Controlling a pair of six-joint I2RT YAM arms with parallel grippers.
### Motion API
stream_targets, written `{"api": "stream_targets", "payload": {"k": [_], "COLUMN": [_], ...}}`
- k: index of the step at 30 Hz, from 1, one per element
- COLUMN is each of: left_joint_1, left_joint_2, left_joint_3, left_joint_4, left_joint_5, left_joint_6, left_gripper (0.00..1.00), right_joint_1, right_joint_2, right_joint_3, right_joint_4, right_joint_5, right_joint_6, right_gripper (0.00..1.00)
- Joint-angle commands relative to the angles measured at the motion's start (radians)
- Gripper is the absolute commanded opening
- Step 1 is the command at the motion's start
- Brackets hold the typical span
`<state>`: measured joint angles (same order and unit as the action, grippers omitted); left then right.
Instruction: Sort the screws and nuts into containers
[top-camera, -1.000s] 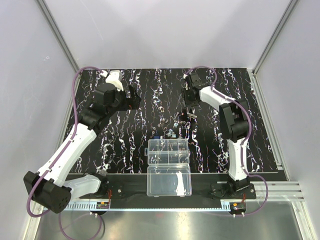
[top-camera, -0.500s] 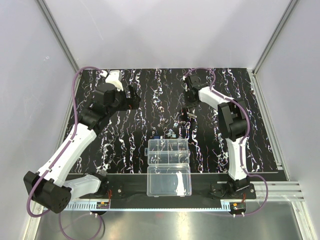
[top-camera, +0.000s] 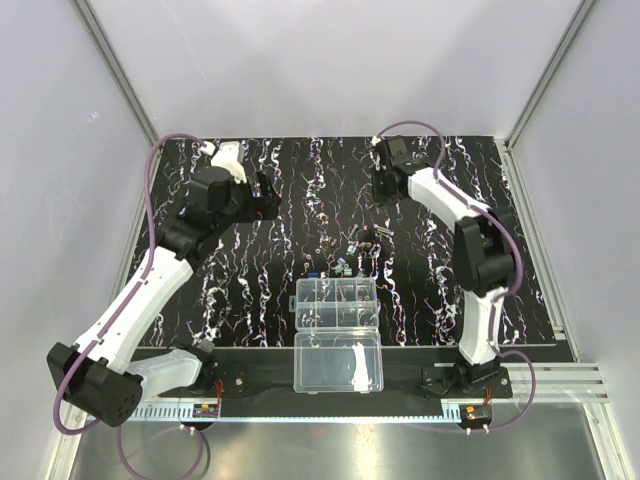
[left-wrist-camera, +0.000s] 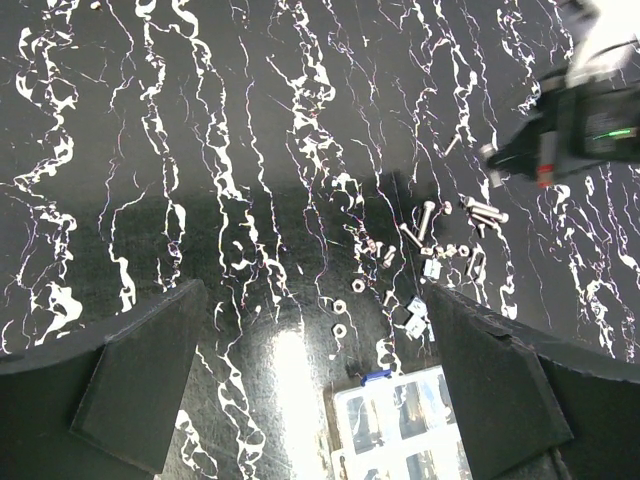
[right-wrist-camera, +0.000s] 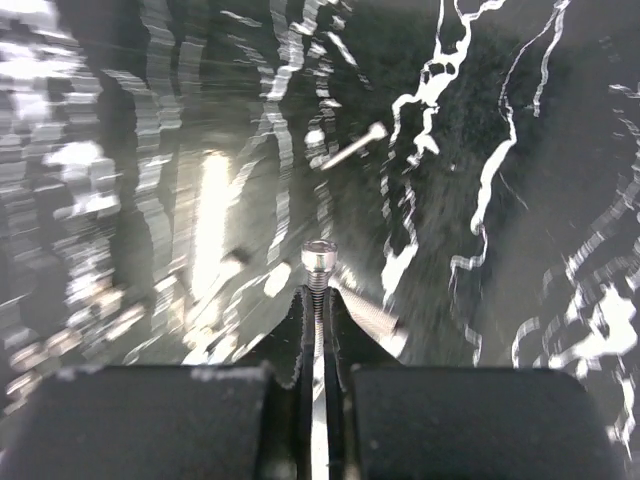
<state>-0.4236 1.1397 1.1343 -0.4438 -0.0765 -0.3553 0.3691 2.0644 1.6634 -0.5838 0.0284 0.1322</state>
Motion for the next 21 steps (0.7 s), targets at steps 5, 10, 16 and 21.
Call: {"api": "stream_targets", "payload": {"k": [5, 10, 16, 21], "left_joint_1": [0.005, 0.005, 0.005, 0.005], "left_joint_2": [-0.038, -0.034, -0.031, -0.024], "left_joint_3": [0.03, 0.028, 0.028, 0.028], "left_joint_4": [0.022, 0.022, 0.022, 0.024], "left_joint_5": [-0.016, -0.009, -0.005, 0.003], "left_joint_6": [0.012, 0.006, -0.002, -0.005], "left_gripper": [0.99, 0.99, 0.99, 0.99], "right_joint_1": [0.137, 0.25, 0.335, 0.398], "right_joint_2": [-0.297, -0.403, -0.472, -0.487], "right_joint_3": [-0.173, -0.31, -0.442, -0.487], "right_joint_4": [-0.025, -0.053, -0.044, -0.031], "right_joint_5": [0.028, 0.028, -0.024, -0.056], "right_joint_6": [0.086, 0.168, 0.273, 0.311], "right_gripper": [0.0, 0.0, 0.0, 0.0]}}
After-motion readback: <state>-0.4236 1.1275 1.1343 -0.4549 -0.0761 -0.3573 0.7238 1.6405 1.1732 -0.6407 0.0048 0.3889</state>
